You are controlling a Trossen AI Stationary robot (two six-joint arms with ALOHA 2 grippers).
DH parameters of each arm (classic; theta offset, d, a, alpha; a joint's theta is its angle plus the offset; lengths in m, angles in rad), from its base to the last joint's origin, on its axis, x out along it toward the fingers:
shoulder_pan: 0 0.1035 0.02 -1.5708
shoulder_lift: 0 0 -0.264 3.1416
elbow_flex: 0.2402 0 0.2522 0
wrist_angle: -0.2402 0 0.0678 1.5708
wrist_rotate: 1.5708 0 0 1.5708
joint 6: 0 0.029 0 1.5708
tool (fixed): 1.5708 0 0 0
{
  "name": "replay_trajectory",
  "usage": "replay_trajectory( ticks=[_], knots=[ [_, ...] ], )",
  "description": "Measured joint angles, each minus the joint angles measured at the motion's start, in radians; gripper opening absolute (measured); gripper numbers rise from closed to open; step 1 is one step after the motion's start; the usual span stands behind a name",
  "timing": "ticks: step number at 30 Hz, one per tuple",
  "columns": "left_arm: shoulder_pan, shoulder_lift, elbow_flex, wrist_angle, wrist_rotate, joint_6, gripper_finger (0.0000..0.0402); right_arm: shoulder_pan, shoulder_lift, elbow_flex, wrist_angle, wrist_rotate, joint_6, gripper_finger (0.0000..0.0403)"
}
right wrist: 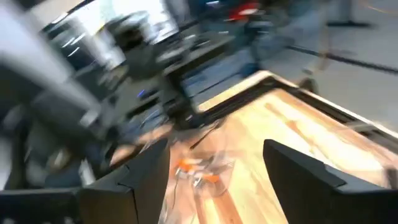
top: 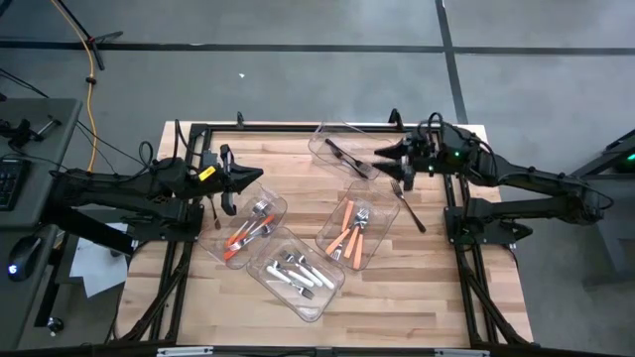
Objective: Sort silverware by color (type)
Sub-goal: Put the black fork into the top transparent bin
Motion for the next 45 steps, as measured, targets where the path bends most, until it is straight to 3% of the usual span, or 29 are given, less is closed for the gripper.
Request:
replay_trajectory(
  ticks=[2,6,12,17,23,27,37,45],
  knots=[
    [0.0,0.0,0.0,0.0,-0.002,0.0,0.0,-0.002,0.018,0.059,-0.075,0.105,0.108,0.0246],
    [0.0,0.0,0.0,0.0,-0.003,0.0,0.0,-0.085,0.085,0.245,-0.452,0.293,0.216,0.0247],
    [0.0,0.0,0.0,0.0,-0.003,0.0,0.0,-0.269,0.24,0.441,-0.943,0.295,0.076,0.0247],
    [0.0,0.0,0.0,0.0,-0.004,0.001,0.0,-0.389,0.342,0.389,-1.07,0.213,-0.09,0.0247],
    [0.0,0.0,0.0,0.0,-0.004,0.0,0.0,-0.463,0.407,0.213,-1.001,0.035,-0.294,0.0247],
    [0.0,0.0,0.0,0.0,-0.004,0.0,0.0,-0.49,0.409,0.086,-0.864,-0.042,-0.315,0.0247],
    [0.0,0.0,0.0,0.0,-0.004,0.0,0.0,-0.504,0.41,-0.103,-0.567,-0.076,-0.311,0.0247],
    [0.0,0.0,0.0,0.0,-0.005,0.0,0.0,-0.505,0.41,-0.124,-0.504,-0.078,-0.408,0.0247]
  ],
)
